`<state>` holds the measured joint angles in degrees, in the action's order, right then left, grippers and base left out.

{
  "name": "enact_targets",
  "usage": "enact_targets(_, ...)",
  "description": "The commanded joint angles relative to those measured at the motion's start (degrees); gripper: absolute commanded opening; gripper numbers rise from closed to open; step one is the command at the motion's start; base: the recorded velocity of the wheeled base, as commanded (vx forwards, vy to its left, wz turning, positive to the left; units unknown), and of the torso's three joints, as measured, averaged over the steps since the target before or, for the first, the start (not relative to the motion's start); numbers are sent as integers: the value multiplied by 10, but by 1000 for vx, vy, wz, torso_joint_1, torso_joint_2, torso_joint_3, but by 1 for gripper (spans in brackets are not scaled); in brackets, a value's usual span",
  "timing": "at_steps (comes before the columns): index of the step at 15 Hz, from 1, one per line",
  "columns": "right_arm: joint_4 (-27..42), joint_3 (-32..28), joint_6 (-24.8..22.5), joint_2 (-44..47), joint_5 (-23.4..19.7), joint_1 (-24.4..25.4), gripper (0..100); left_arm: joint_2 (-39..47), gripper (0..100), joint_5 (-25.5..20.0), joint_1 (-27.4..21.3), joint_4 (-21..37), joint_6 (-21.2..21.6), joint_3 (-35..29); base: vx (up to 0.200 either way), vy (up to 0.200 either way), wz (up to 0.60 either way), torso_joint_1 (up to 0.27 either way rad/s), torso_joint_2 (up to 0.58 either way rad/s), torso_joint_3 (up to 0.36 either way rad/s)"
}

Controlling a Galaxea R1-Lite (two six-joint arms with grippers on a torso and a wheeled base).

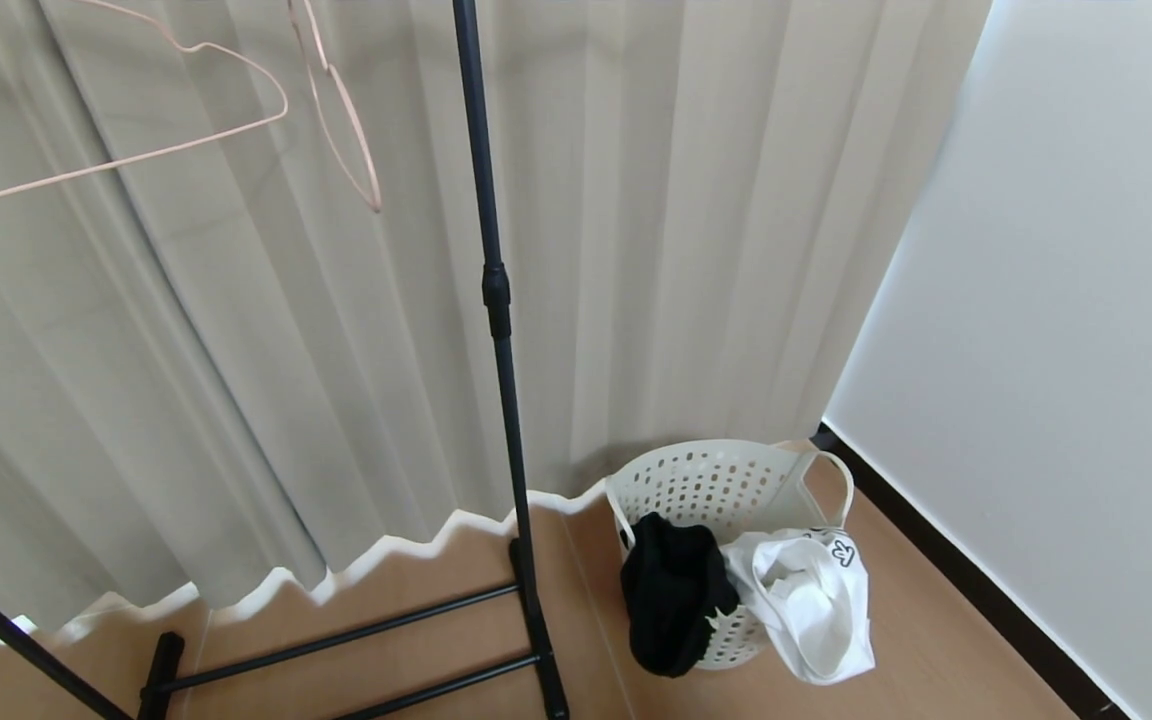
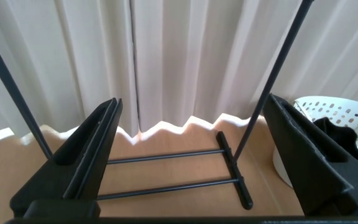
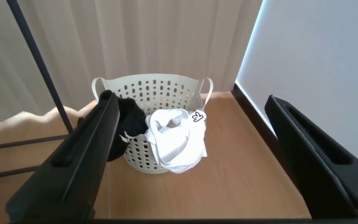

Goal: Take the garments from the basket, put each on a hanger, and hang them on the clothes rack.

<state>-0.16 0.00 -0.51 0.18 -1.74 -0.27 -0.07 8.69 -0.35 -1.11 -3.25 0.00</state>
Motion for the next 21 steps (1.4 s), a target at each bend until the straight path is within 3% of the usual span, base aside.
enact_targets(1,0,0,0,0,0,0,100,1,100,0,0,0,-1,0,0,0,0,2,2,-173)
enact_targets(21,0,0,0,0,0,0,100,1,100,0,0,0,-3,0,0,0,0,4,2,-195)
